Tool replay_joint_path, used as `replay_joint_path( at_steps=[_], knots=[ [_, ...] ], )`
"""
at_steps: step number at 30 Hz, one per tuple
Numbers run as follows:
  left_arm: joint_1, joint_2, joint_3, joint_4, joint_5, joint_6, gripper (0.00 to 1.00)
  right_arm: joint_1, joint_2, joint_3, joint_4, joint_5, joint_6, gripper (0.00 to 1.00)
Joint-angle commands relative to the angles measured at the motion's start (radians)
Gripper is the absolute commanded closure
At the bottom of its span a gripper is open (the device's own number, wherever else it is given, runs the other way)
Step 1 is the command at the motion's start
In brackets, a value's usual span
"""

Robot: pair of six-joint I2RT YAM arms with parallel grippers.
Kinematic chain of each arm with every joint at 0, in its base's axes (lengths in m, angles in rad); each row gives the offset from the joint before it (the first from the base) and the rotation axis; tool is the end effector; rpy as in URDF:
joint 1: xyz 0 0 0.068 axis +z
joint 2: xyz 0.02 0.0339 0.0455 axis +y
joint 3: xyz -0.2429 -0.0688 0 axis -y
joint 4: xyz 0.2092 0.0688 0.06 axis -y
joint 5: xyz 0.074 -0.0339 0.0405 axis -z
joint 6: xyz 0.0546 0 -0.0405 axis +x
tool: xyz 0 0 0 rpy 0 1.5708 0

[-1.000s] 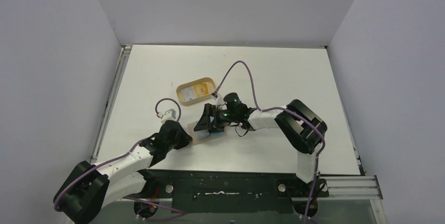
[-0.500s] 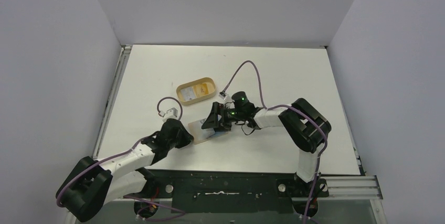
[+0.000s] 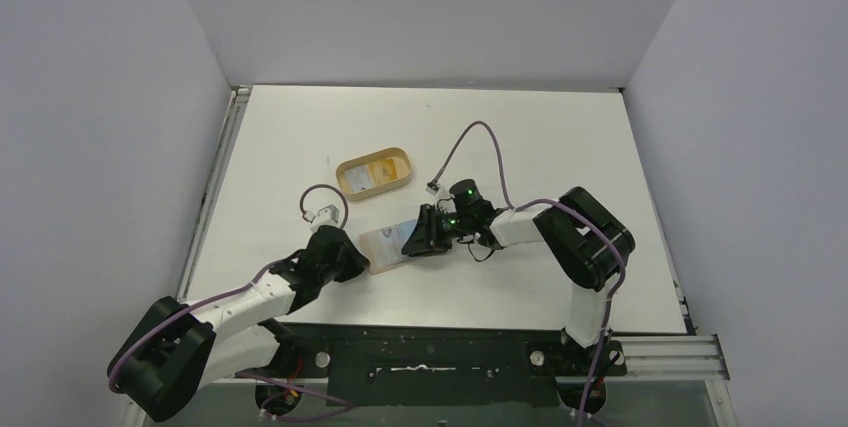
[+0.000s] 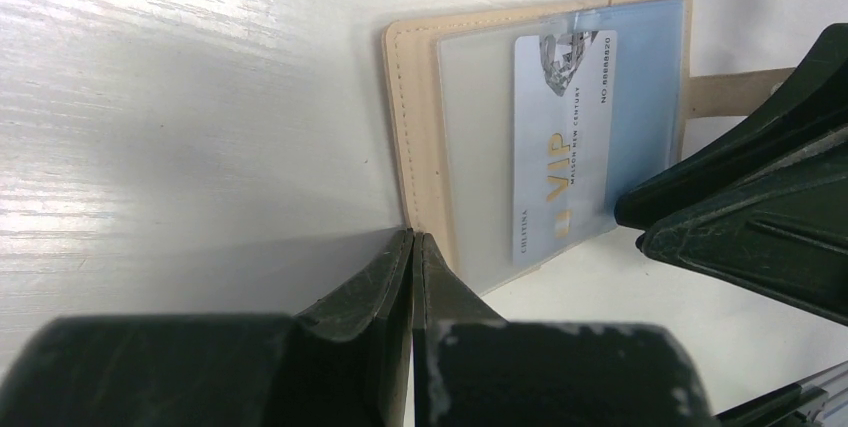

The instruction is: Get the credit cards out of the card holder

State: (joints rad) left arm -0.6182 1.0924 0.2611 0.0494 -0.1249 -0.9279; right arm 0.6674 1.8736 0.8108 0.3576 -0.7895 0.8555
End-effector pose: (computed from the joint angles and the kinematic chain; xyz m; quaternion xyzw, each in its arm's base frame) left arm 0.1542 -0.1014 0.1247 -0.1658 0.9067 -0.2266 0.3148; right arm 0.2370 0.2361 0.1189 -0.0819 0.8494 0.5198 0.0394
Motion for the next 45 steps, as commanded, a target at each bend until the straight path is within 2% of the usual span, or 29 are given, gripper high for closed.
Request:
replay_joint_path(
  at_steps=[1,4,8,14,23,33,37,43,44,45],
  knots=[
    [0.001,0.021,0.004,-0.07,0.002,0.023,1.0,-0.011,-0.044,0.006,0.031,-0.002,-0.023,0.7],
    [0.001,0.021,0.006,-0.07,0.004,0.024,1.0,-0.012,-0.031,0.019,0.038,-0.002,-0.019,0.66],
    [0.002,0.015,0.006,-0.078,0.004,0.024,1.0,-0.012,-0.02,0.031,0.032,0.009,-0.019,0.42],
    [0.001,0.01,0.003,-0.081,0.003,0.024,1.0,-0.009,-0.008,0.042,0.005,0.032,-0.036,0.36],
    [0.001,0.006,0.001,-0.083,0.002,0.024,1.0,0.025,0.041,0.071,0.062,0.027,0.014,0.36],
    [0.001,-0.007,-0.003,-0.09,0.001,0.024,1.0,0.071,0.073,0.109,0.051,0.023,0.02,0.39],
    [0.002,-0.016,-0.006,-0.095,-0.002,0.024,1.0,0.072,0.076,0.104,0.074,0.018,0.034,0.5],
    [0.002,-0.014,-0.006,-0.094,-0.001,0.024,1.0,0.072,0.095,0.092,0.157,0.006,0.085,0.76],
    [0.001,-0.015,-0.006,-0.095,0.0,0.025,1.0,0.073,0.098,0.093,0.16,0.006,0.09,0.75],
    [0.001,-0.015,-0.005,-0.096,-0.001,0.026,1.0,0.075,0.1,0.095,0.156,0.009,0.089,0.7]
  ],
)
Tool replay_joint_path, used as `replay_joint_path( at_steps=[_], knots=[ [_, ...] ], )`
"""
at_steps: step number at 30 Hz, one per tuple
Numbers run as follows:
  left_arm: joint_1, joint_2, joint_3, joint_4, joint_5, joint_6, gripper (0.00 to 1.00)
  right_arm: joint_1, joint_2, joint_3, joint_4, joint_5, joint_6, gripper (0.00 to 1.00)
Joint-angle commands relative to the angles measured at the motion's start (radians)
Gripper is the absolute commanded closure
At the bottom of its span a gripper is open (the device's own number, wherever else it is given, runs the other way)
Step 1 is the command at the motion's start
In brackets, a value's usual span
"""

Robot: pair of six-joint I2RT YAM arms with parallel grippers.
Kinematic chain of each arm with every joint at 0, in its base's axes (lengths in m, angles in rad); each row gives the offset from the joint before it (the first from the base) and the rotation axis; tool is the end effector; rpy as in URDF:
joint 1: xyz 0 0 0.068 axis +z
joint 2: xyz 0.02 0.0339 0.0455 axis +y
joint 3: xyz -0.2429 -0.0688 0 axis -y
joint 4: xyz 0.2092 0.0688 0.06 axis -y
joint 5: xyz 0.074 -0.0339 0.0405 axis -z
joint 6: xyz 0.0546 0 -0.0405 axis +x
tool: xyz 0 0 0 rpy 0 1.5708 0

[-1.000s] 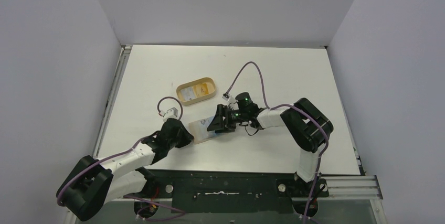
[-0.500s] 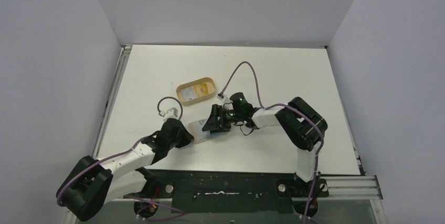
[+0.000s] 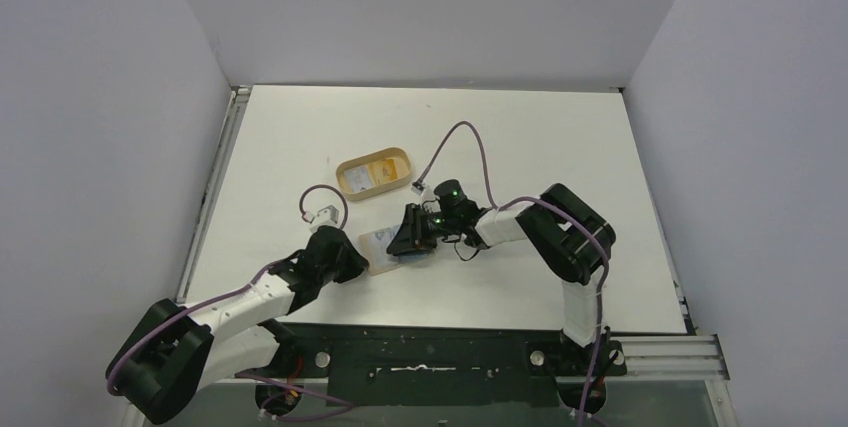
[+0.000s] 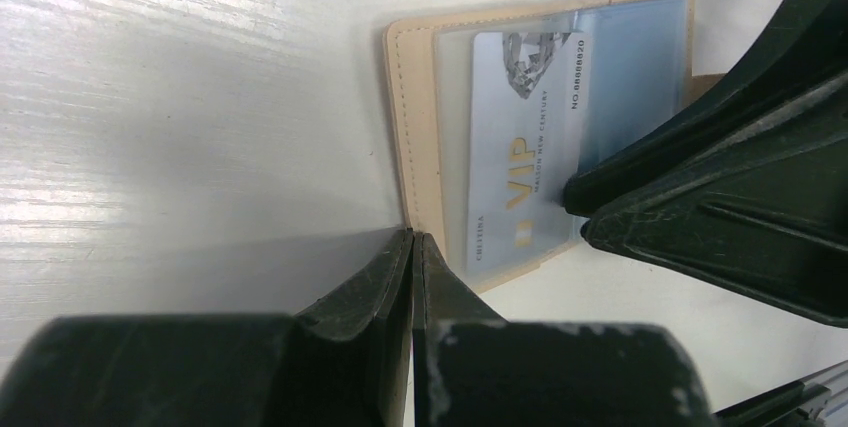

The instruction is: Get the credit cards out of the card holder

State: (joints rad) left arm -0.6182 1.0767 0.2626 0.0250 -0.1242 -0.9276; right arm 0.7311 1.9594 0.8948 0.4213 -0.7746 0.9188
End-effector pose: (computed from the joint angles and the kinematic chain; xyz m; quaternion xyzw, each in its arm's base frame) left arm 0.1525 -0.1002 0.1255 -0.1655 0.9081 -0.2244 0.3123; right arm 0.2398 0.2664 0.1166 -0.0906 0.8403 0.5334 0.0329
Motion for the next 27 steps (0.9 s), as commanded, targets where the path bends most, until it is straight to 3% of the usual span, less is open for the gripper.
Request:
replay_joint_path(
  at_steps=[1,4,8,17,27],
  knots=[
    [0.002,-0.002,-0.006,-0.072,-0.002,0.026,1.0,0.012,0.014,0.014,0.083,-0.002,0.018,0.6],
    [0.002,-0.009,-0.004,-0.08,-0.005,0.027,1.0,0.015,-0.012,0.01,0.011,0.027,-0.03,0.46],
    [0.002,-0.008,-0.002,-0.084,-0.005,0.029,1.0,0.009,-0.074,0.0,-0.082,0.085,-0.1,0.39],
    [0.002,-0.009,0.005,-0.086,-0.003,0.032,1.0,0.029,-0.101,0.046,-0.278,0.228,-0.235,0.36],
    [0.002,-0.018,0.01,-0.094,-0.009,0.033,1.0,0.112,-0.033,0.053,-0.181,0.215,-0.158,0.36]
  ],
)
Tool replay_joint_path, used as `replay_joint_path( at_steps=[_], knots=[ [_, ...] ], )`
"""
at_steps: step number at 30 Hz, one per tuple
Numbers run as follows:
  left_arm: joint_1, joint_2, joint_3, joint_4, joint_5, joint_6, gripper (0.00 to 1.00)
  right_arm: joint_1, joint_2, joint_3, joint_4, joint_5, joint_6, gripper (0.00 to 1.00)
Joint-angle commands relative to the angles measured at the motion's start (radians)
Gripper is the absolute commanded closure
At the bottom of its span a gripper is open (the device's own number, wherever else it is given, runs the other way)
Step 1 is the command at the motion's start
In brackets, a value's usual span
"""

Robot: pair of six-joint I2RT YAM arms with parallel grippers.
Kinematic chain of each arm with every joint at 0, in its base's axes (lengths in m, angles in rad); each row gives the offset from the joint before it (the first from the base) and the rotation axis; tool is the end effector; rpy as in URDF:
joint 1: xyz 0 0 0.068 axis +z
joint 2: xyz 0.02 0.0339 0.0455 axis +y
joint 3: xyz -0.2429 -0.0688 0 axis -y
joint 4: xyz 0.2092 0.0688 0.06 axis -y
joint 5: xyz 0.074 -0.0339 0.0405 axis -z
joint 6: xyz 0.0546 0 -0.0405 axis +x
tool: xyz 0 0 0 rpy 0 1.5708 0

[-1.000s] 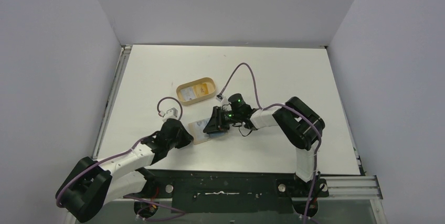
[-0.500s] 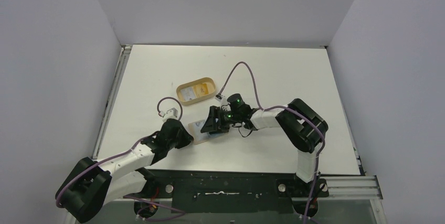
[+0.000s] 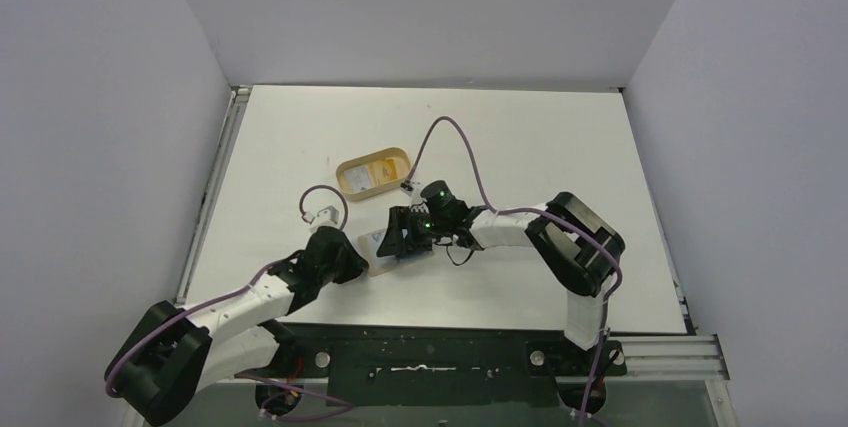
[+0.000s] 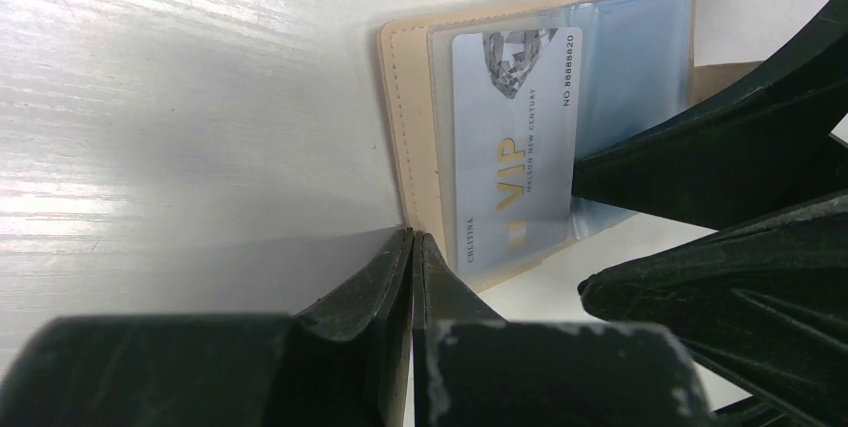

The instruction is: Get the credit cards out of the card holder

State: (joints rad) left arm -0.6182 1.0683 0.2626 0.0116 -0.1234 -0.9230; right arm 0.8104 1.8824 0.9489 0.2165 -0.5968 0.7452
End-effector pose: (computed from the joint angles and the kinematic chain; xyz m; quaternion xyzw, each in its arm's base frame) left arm 0.1514 -0.0994 0.1256 -0.1633 0.9095 -0.2223 0.3109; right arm 0.2238 0.2798 0.1340 -0.1500 0.8656 0.4684 0.0942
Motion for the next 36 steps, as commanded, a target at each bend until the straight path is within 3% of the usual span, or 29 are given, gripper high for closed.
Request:
replay_joint_path(
  at_steps=[1,14,24,36],
  knots=[
    [0.002,-0.011,0.01,-0.085,-0.01,0.029,1.0,0.034,0.048,-0.008,0.046,0.028,0.031,0.36],
    [0.002,-0.031,0.003,-0.094,-0.01,0.027,1.0,0.031,0.09,-0.085,0.504,-0.159,0.287,0.38],
    [0.002,-0.024,0.038,-0.076,-0.025,0.051,1.0,0.03,0.067,-0.042,0.459,-0.204,0.264,0.42],
    [0.006,0.145,0.16,0.026,-0.009,0.115,1.0,0.003,0.035,-0.078,0.372,-0.188,0.214,0.67]
  ],
)
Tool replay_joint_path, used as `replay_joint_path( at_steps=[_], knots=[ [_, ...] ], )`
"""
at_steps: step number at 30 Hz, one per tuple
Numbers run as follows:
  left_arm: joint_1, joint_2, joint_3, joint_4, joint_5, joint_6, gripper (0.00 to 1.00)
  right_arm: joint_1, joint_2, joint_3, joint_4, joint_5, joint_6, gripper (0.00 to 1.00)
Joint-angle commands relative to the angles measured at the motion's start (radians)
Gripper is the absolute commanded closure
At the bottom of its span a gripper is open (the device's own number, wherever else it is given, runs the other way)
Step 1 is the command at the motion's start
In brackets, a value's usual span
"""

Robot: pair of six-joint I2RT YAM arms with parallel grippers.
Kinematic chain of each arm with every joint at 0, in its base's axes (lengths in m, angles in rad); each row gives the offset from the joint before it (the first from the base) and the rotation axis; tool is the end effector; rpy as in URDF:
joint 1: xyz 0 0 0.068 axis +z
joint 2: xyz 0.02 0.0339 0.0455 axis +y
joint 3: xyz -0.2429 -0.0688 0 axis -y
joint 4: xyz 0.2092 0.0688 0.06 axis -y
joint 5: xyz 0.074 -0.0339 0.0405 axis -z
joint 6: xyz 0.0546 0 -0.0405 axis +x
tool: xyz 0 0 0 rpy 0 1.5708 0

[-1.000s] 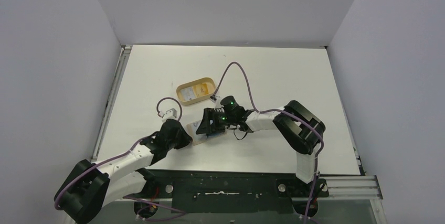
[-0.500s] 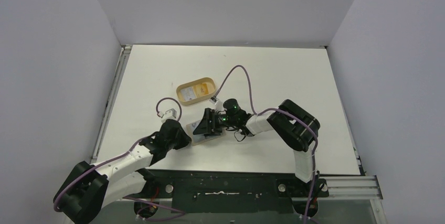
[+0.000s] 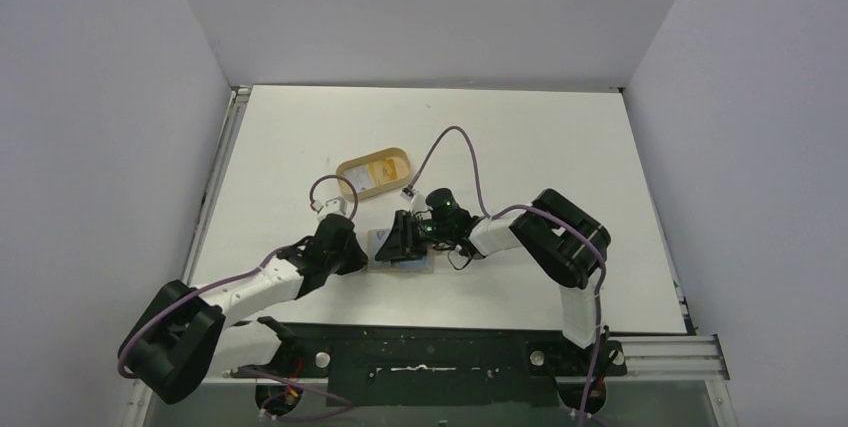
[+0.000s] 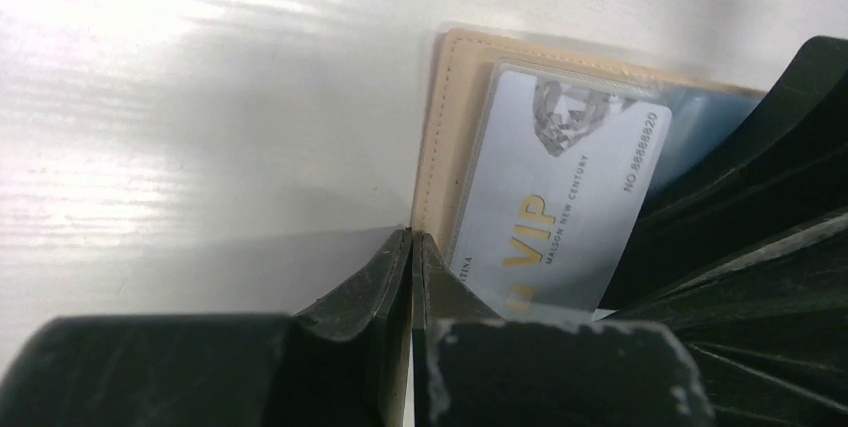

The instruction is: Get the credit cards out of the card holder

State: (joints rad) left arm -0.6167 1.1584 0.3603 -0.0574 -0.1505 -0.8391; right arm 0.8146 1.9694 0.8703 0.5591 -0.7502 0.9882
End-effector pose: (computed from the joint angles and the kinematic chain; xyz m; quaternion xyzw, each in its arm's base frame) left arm 0.1643 -0.1064 0.1315 -0.1298 0.9254 -0.1797 0.3075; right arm 0.2203 0.2878 0.1197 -0.1097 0.8222 0.5574 0.0346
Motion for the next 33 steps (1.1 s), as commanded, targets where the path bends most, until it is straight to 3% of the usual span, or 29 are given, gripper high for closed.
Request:
replay_joint_path(
  at_steps=[1,9,21,25,33],
  knots=[
    [0.005,0.063,0.069,0.106,0.017,0.034,1.0,-0.006,-0.055,-0.004,0.026,-0.035,-0.035,0.69],
    [0.026,0.107,0.105,0.143,0.008,0.052,1.0,-0.068,-0.074,-0.031,0.004,-0.051,-0.061,0.87],
    [0.07,0.128,0.097,0.154,0.015,0.065,1.0,-0.123,-0.114,-0.055,-0.075,-0.071,-0.116,0.89],
    [0.082,0.126,0.094,0.154,0.014,0.067,1.0,-0.125,-0.122,-0.068,-0.103,-0.078,-0.136,0.95],
    [0.11,0.127,0.091,0.166,0.023,0.071,1.0,-0.164,-0.177,-0.066,-0.298,-0.068,-0.251,1.0]
  ],
)
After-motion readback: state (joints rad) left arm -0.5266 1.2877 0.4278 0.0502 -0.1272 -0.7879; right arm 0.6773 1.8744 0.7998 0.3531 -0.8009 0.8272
